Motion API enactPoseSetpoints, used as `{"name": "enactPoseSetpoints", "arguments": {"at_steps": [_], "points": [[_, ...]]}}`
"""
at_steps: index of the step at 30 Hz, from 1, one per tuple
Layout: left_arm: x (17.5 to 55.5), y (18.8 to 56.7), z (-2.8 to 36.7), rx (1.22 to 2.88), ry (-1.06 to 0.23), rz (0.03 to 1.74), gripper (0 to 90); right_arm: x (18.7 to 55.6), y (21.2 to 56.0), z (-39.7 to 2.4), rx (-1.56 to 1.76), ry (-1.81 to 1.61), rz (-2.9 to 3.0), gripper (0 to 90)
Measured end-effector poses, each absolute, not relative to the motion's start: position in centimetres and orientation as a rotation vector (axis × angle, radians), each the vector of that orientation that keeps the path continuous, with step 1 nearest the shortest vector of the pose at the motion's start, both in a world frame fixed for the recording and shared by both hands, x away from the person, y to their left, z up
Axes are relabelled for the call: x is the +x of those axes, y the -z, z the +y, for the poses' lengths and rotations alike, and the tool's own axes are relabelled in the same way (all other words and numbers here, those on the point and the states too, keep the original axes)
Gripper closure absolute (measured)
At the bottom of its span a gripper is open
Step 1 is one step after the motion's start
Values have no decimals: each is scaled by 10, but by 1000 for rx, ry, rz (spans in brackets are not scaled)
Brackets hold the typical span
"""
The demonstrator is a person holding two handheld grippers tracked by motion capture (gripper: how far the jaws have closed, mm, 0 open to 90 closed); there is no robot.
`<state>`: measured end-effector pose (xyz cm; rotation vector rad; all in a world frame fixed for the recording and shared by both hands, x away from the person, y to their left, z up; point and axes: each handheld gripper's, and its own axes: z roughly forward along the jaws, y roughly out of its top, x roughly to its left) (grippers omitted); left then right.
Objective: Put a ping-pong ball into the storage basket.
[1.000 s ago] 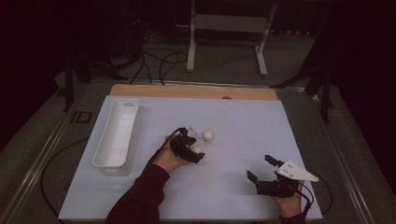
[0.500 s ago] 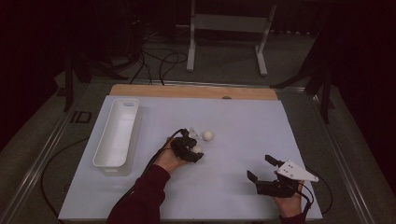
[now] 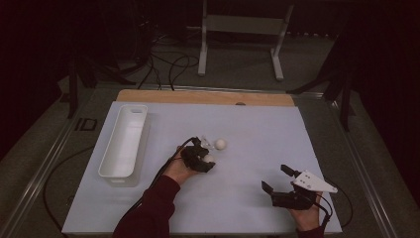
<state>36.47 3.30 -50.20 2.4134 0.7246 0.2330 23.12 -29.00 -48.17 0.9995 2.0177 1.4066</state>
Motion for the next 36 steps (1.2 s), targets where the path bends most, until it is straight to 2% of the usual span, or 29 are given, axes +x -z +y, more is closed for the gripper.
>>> {"name": "enactPoseSetpoints", "arguments": {"at_steps": [36], "points": [[358, 479, 44, 2369, -253, 704, 510, 231, 482, -290, 998, -1405, 2021, 78]]}}
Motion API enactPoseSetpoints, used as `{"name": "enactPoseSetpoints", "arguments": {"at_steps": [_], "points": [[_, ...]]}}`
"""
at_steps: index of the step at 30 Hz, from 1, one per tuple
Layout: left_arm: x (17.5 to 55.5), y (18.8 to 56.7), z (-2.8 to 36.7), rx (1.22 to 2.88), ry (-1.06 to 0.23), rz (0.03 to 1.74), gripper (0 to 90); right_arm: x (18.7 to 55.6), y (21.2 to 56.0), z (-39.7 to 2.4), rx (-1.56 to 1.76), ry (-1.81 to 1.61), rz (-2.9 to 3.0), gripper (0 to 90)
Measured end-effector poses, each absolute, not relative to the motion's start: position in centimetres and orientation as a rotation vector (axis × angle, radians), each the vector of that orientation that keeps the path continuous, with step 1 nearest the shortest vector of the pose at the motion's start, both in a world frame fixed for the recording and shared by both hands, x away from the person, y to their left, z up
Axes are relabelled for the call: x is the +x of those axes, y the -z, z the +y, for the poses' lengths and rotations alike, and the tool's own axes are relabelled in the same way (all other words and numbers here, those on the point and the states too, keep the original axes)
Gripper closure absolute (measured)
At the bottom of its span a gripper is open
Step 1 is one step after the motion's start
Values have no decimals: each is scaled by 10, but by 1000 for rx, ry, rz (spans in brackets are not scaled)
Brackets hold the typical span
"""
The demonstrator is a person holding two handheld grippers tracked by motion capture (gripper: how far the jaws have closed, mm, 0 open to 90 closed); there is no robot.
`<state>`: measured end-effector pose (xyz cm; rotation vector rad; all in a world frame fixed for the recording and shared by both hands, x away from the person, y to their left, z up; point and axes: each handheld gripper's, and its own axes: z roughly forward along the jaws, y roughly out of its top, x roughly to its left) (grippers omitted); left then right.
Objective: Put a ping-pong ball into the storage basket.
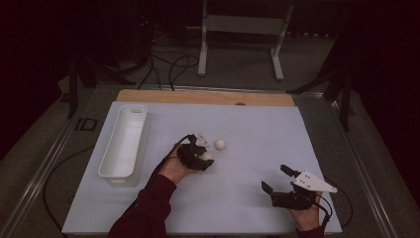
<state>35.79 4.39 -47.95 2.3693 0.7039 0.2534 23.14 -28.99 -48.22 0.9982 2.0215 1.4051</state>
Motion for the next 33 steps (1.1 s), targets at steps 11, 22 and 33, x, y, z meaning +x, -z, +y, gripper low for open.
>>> {"name": "enactPoseSetpoints", "arguments": {"at_steps": [11, 22, 33], "points": [[356, 472, 49, 2355, -268, 715, 510, 231, 482, -290, 1002, -1408, 2018, 78], [353, 466, 52, 2355, -266, 711, 511, 231, 482, -291, 1003, -1408, 2018, 78], [350, 459, 56, 2348, -267, 716, 511, 231, 482, -291, 1002, -1410, 2018, 78]]}}
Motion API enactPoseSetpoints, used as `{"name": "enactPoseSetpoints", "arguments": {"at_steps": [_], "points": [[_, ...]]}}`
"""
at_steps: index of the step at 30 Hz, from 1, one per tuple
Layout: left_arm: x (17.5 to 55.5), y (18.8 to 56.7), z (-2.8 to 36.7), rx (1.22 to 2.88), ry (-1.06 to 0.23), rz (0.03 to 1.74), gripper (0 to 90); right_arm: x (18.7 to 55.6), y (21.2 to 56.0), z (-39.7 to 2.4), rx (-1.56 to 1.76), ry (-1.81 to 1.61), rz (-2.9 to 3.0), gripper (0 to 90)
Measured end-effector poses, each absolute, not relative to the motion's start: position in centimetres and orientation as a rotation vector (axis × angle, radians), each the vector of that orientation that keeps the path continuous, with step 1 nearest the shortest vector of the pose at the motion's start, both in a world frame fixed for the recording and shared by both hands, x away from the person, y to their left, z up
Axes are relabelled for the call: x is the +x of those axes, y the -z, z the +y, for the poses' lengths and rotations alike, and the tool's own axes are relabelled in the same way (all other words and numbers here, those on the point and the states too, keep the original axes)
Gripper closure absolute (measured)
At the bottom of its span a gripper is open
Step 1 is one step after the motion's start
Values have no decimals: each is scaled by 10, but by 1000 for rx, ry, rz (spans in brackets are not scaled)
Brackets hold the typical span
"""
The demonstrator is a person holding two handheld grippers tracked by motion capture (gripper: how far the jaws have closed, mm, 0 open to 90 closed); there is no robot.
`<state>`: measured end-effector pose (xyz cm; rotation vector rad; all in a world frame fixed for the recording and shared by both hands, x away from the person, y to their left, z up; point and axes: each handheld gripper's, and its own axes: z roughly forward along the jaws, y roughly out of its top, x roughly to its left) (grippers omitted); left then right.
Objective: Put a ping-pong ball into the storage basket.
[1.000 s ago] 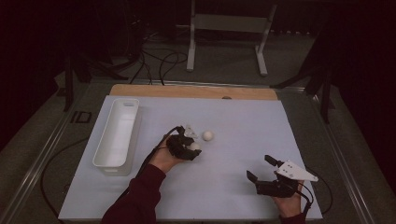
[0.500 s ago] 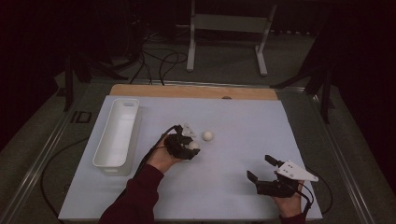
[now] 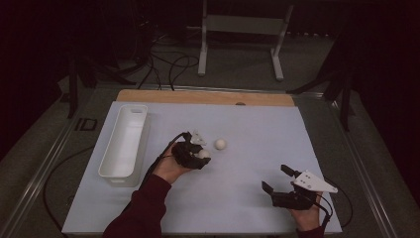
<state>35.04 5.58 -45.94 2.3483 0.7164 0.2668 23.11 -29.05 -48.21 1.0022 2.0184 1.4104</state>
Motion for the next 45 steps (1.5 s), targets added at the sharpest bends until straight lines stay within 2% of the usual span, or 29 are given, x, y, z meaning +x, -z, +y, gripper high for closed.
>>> {"name": "enactPoseSetpoints", "arguments": {"at_steps": [45], "points": [[345, 438, 63, 2355, -286, 666, 511, 231, 483, -290, 998, -1409, 2024, 78]]}}
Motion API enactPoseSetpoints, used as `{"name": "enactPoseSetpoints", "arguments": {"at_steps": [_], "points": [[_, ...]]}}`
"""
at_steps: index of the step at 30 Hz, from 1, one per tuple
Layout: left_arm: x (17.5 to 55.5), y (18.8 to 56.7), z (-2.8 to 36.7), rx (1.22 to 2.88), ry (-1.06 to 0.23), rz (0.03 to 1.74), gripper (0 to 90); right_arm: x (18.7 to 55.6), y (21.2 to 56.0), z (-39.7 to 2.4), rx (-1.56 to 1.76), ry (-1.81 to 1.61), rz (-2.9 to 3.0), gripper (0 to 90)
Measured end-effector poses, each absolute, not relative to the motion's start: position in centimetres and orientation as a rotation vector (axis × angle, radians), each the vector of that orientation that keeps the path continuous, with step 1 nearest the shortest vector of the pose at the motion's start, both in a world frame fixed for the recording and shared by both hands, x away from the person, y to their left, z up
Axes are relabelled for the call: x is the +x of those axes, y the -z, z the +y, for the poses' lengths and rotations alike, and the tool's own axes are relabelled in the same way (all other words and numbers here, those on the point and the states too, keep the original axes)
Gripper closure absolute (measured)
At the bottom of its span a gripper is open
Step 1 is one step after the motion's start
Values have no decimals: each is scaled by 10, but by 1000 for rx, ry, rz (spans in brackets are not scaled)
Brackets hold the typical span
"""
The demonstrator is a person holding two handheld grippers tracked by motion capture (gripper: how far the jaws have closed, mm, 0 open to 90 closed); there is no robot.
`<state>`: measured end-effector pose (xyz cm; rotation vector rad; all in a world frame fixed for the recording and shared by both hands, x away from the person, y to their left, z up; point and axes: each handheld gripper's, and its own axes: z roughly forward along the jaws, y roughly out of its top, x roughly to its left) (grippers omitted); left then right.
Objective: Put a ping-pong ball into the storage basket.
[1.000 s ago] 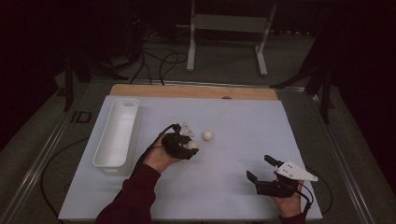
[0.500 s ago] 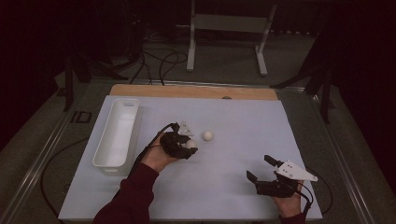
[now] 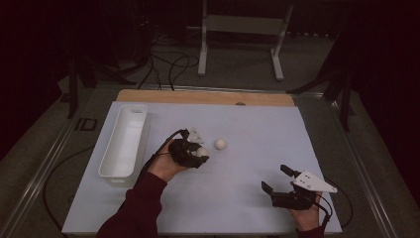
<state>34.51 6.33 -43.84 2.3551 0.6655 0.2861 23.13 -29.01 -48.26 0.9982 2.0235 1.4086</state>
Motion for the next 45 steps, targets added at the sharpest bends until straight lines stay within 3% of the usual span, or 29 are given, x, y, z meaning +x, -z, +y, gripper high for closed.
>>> {"name": "enactPoseSetpoints", "arguments": {"at_steps": [45], "points": [[346, 428, 88, 2314, -314, 712, 511, 232, 483, -290, 1000, -1409, 2025, 78]]}}
